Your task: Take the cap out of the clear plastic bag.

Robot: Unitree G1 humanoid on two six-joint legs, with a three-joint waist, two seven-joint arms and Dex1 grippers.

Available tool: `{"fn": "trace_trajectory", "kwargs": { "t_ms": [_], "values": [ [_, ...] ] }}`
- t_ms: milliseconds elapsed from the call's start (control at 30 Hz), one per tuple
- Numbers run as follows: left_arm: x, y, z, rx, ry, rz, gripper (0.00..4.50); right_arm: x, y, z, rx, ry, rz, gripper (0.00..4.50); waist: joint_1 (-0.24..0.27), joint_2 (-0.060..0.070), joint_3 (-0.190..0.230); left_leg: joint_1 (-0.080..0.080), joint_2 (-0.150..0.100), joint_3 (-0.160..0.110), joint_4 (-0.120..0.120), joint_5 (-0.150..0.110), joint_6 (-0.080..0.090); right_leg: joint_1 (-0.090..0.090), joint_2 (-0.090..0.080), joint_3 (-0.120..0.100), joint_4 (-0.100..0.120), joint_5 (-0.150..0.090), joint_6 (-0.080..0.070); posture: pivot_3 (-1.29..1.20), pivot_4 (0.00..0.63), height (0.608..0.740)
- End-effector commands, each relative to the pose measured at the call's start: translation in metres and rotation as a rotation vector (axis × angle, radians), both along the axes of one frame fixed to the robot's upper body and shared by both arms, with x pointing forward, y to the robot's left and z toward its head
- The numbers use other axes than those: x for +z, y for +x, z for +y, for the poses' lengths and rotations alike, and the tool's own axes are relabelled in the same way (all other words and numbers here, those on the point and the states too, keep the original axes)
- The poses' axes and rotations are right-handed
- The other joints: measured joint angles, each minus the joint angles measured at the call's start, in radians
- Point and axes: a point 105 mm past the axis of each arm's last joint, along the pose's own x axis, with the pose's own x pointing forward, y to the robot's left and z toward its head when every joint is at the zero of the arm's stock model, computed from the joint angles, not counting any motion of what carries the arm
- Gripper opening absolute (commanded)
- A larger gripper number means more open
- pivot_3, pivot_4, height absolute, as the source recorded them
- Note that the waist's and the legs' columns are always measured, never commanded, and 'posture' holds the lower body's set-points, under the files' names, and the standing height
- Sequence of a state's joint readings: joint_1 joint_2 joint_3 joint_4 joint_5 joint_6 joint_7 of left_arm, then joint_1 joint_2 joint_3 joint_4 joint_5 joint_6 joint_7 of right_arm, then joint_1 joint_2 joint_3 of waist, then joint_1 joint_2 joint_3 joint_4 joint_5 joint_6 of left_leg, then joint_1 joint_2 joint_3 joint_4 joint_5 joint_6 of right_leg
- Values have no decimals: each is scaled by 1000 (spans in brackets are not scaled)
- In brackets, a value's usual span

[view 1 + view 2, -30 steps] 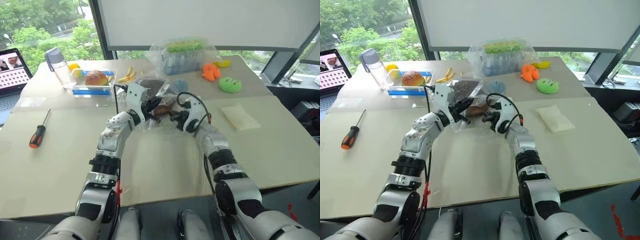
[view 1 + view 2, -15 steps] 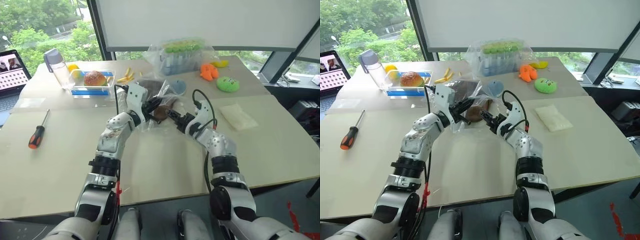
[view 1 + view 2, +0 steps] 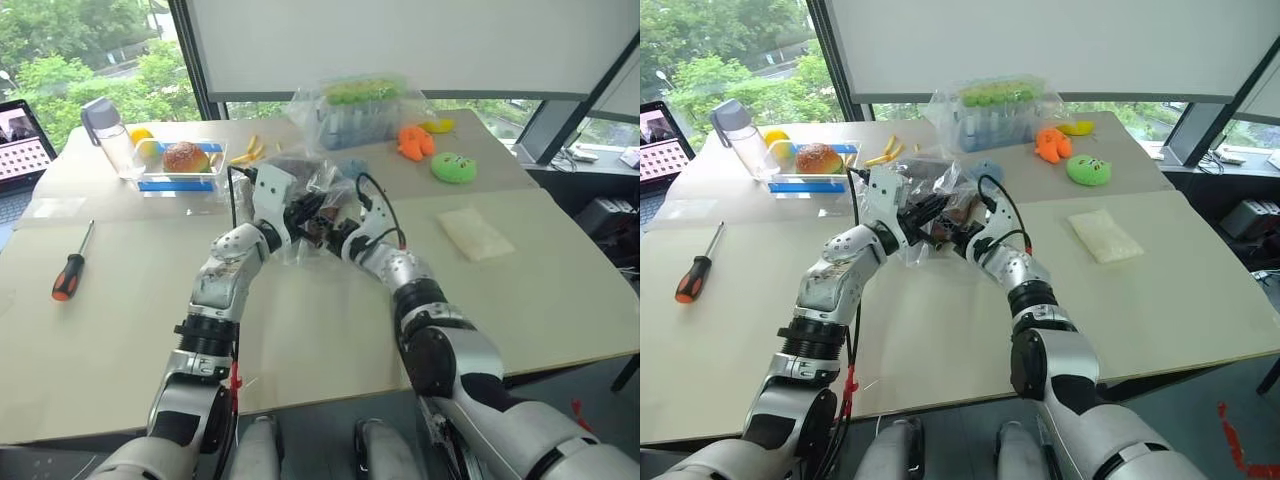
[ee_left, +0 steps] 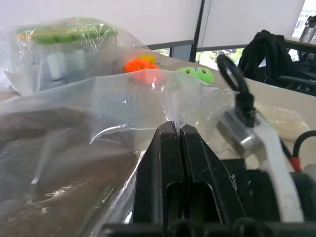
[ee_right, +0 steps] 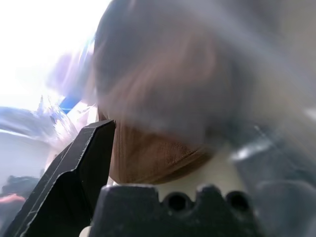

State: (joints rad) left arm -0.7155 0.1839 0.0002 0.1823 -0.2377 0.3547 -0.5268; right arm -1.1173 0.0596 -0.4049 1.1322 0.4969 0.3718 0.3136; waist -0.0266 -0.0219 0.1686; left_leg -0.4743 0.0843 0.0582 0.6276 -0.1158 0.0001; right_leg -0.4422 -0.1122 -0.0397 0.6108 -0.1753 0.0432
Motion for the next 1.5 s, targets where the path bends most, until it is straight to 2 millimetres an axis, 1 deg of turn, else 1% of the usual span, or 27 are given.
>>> {"fn": "trace_trajectory", "kwargs": {
  "t_ms": [33, 100, 167, 233, 300, 333, 367, 400, 433, 500, 567, 600, 667, 700, 800, 900, 967, 1033, 1100, 1167, 1233, 1300, 1367, 1433, 1500],
  "values": [
    [14, -6, -2, -6, -1, -54, 0, 0, -1, 8, 8, 9, -17, 3570, -1, 0, 0, 0, 0, 0, 0, 0, 0, 0, 0, 0, 0, 0, 0, 0, 150, 740],
    [14, -7, 0, -1, 1, -55, 0, -1, -1, 8, 3, 14, -21, 2802, -3, 0, 0, 0, 0, 0, 0, 0, -1, 0, 0, 0, 0, 0, 0, 0, 150, 740],
    [13, -7, 2, 6, 2, -53, 0, -2, -1, 9, 7, 17, -32, 2226, -4, 0, 0, 0, 0, 0, 0, -1, -1, 0, 0, 0, 0, 0, 0, 0, 150, 740],
    [12, -7, 2, 8, 2, -52, 0, 0, -1, 8, 6, 23, -46, 1470, -5, 0, 0, 1, 0, -1, 0, -1, -2, 1, 0, 0, 0, 0, 0, 0, 150, 740],
    [11, -8, 1, 8, 2, -51, 0, 4, 2, 1, -15, 20, -66, 872, -5, 0, 0, 3, 0, -1, 0, -2, -4, 3, 0, 0, 0, 0, 0, 0, 150, 740],
    [11, -8, 0, 5, 3, -51, 0, 6, 4, -6, -36, -5, -81, 457, -4, 0, 0, 4, 0, -1, 0, -4, -7, 3, 0, 0, 0, 0, -1, 0, 150, 740],
    [10, -9, -1, 3, 4, -51, 0, 7, 7, -13, -60, -41, -98, 172, -3, 0, 0, 4, 0, -1, 0, -4, -7, 3, 0, 0, 0, -1, -3, 0, 150, 740],
    [10, -9, -2, -2, 6, -52, 0, 9, 9, -20, -79, -74, -115, 20, 1, 0, 0, 4, 0, -1, 0, -4, -7, 3, 0, 0, 1, -2, -5, 0, 150, 740],
    [10, -9, -3, -7, 13, -57, 0, 11, 10, -25, -89, -92, -128, 20, 5, 0, 0, 4, 0, -1, 0, -4, -7, 4, 0, 0, 1, -2, -6, 0, 150, 740],
    [8, -9, -5, -12, 21, -60, 0, 20, 10, -43, -110, -111, -151, 20, 14, 0, 0, 3, 0, -1, 0, -4, -7, 4, -1, 0, 0, -2, -6, 0, 150, 740],
    [6, -9, -7, -15, 17, -55, 0, 26, 3, -57, -111, -156, -167, 20, 19, 0, 0, 0, 0, -1, 0, -4, -7, 2, -1, 0, 0, -2, -6, 0, 150, 740],
    [5, -9, -8, -18, 15, -53, 0, 29, -4, -63, -98, -191, -171, 20, 18, 0, 0, -1, 0, -1, 1, -4, -8, 1, -1, 0, 0, -2, -6, 0, 150, 740],
    [4, -10, -12, -30, 13, -53, 0, 36, -23, -72, -64, -171, -169, 20, 20, 0, 0, -2, -1, -1, 1, -3, -7, 1, -1, 0, 0, 0, -3, 0, 150, 740],
    [3, -10, -15, -36, 12, -56, 0, 39, -34, -78, -56, -169, -165, 20, 20, 0, 0, -2, -1, -1, 1, -1, -3, 1, -1, 0, 1, 0, -3, 0, 150, 740],
    [2, -11, -20, -46, 7, -56, 0, 42, -62, -97, -46, -205, -162, 20, 18, 0, 0, -2, -1, -1, -2, 1, 0, 0, -1, 0, 0, -2, -6, 0, 150, 740],
    [-2, -12, -24, -59, 3, -46, 0, 48, -88, -107, 0, -230, -169, 20, 15, 0, 0, -2, 0, -1, -3, 1, 0, 0, 0, 0, 1, -3, -6, 0, 150, 740],
    [-5, -13, -28, -69, 1, -41, 0, 57, -108, -107, 61, -165, -195, 20, 17, 1, 0, -2, 0, -1, -2, 1, 0, 0, -1, 0, 1, -4, -5, 0, 150, 740],
    [-5, -14, -31, -79, 4, -44, 0, 62, -126, -108, 100, -43, -205, 20, 17, 1, 0, -1, 0, -1, -2, 1, 0, 0, 0, 0, 1, -6, -1, 0, 150, 740],
    [-6, -14, -33, -85, 5, -47, 0, 64, -138, -116, 106, 56, -201, 20, 17, 1, 0, 0, 0, -2, -1, 0, -2, 1, 0, 0, 1, -6, -2, 0, 150, 740],
    [-7, -14, -35, -89, 3, -47, 0, 65, -149, -125, 112, 95, -207, 20, 22, 1, 0, 0, 0, -2, -1, -3, -6, 2, 0, -1, 0, -7, -6, 0, 150, 740],
    [-8, -14, -37, -93, 1, -45, 0, 72, -168, -132, 169, 72, -268, 20, 28, 1, 0, 0, -1, -2, 0, -4, -8, 2, -1, -1, 0, -6, -6, 0, 150, 740],
    [-10, -14, -39, -98, -2, -45, 0, 67, -186, -143, 211, -91, -291, 20, 29, 1, 0, 0, -1, -2, 1, -4, -8, 3, -2, 0, -1, -5, -5, 0, 150, 740],
    [-10, -15, -40, -100, -3, -46, 0, 58, -196, -149, 240, -223, -280, 20, 38, 3, 0, -1, -2, -2, 2, -4, -8, 3, -2, 0, -2, -5, -4, 0, 150, 740],
    [-12, -15, -41, -105, -6, -42, 0, 65, -219, -154, 341, -259, -329, 20, 36, 3, 0, 0, -2, -2, 1, -4, -8, 3, -2, 0, -2, -5, -4, 0, 150, 740],
    [-13, -15, -43, -111, -6, -39, 0, 97, -234, -158, 402, -228, -467, 20, 36, 4, 1, 0, -3, -4, 1, -4, -8, 4, -2, 1, -3, -5, -4, 0, 150, 740]
  ]
}}
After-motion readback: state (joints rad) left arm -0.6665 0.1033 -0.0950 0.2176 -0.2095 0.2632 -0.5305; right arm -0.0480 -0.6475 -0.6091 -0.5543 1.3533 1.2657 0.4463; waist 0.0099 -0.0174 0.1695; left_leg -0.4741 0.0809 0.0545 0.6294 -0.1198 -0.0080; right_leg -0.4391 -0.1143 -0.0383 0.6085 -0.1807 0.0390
